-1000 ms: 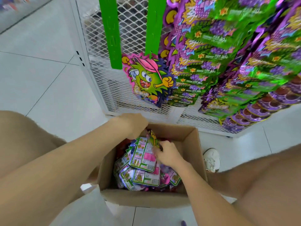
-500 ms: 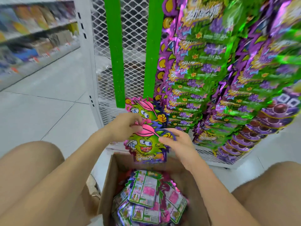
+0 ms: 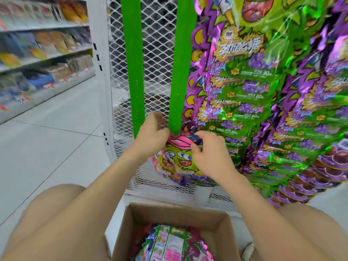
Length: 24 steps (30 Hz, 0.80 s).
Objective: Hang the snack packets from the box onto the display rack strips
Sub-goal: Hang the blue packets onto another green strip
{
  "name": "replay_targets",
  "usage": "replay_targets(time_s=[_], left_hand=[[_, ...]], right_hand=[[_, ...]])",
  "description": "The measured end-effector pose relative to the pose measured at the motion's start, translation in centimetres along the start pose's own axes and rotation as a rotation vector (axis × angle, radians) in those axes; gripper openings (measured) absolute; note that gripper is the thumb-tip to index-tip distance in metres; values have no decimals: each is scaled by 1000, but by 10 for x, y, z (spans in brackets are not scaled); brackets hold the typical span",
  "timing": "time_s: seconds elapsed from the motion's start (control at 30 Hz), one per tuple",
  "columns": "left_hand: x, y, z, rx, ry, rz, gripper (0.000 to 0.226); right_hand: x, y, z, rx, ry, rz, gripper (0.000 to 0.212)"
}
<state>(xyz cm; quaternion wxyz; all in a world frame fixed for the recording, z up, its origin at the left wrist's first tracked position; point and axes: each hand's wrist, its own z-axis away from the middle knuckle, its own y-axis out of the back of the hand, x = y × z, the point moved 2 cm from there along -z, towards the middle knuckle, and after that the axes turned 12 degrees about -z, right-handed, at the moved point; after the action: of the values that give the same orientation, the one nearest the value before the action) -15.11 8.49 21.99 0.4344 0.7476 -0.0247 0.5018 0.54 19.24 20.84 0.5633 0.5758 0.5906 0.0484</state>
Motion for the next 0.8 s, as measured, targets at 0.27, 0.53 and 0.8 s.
replay_targets(time_s=[0.27, 0.53, 0.8], left_hand=[[2, -2, -11, -107, 21, 105, 18], [-9, 13, 9, -127, -95, -51, 50], [-8, 35, 24, -203, -41, -22, 38]], right_hand=[[-18, -5, -3, 80, -24, -46, 29], [-11, -4, 22, -514, -57, 97, 13], [-25, 9, 14, -89, 12, -287, 5]])
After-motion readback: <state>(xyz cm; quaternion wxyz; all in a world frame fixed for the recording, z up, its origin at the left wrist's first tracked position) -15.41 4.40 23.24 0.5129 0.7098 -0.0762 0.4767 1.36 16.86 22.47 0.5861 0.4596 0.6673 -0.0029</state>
